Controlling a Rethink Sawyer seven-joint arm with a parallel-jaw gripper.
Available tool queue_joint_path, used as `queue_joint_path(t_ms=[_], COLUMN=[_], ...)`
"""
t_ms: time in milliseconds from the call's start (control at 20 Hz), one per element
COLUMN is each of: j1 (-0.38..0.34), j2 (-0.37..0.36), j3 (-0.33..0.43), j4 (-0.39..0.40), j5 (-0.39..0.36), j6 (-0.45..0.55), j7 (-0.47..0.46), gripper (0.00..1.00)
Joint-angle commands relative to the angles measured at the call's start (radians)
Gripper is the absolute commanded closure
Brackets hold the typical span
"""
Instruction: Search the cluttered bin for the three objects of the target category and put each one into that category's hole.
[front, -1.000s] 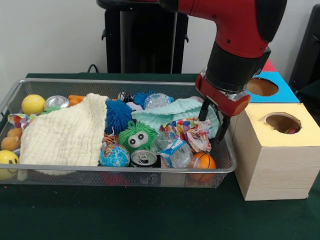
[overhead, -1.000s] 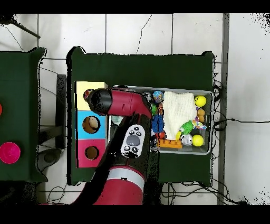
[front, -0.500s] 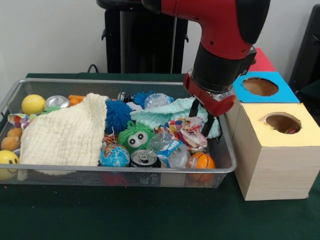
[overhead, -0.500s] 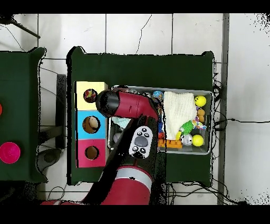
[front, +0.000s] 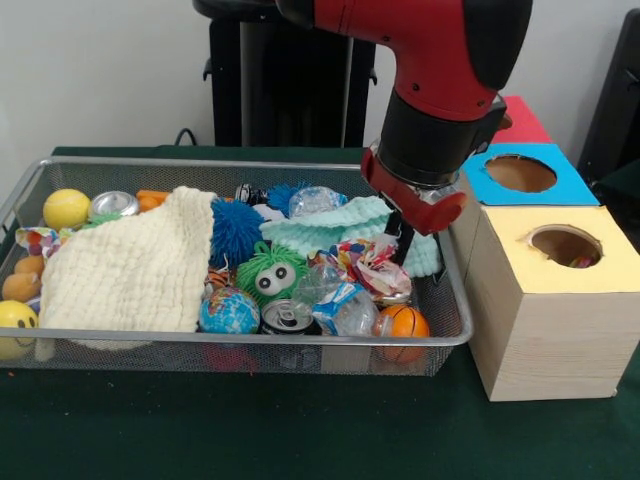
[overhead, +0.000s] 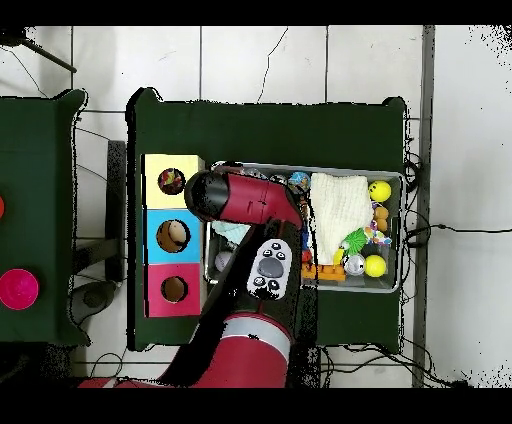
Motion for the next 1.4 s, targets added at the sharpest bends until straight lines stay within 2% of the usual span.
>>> queue_joint_path(t_ms=[50,300,550,1000,1400], j1=[0.01,0.021,0.043,0.066,0.074], j2=[0.033,0.01,-0.068,-0.078,-0.112], j3=[0.059,0.039,0.015,-0.015,-0.018], j4=[0.045,0.028,-0.025,-0.11,-0.149], j5=[-0.021,-0.013,-0.003,-0.01,-0.002], j6=[-0.046,-0.005,0.167,0.293,0.424], j7=[0.081,0.099,0.093,0.12,0.124], gripper=[1.0,1.0,1.0,1.0,1.0])
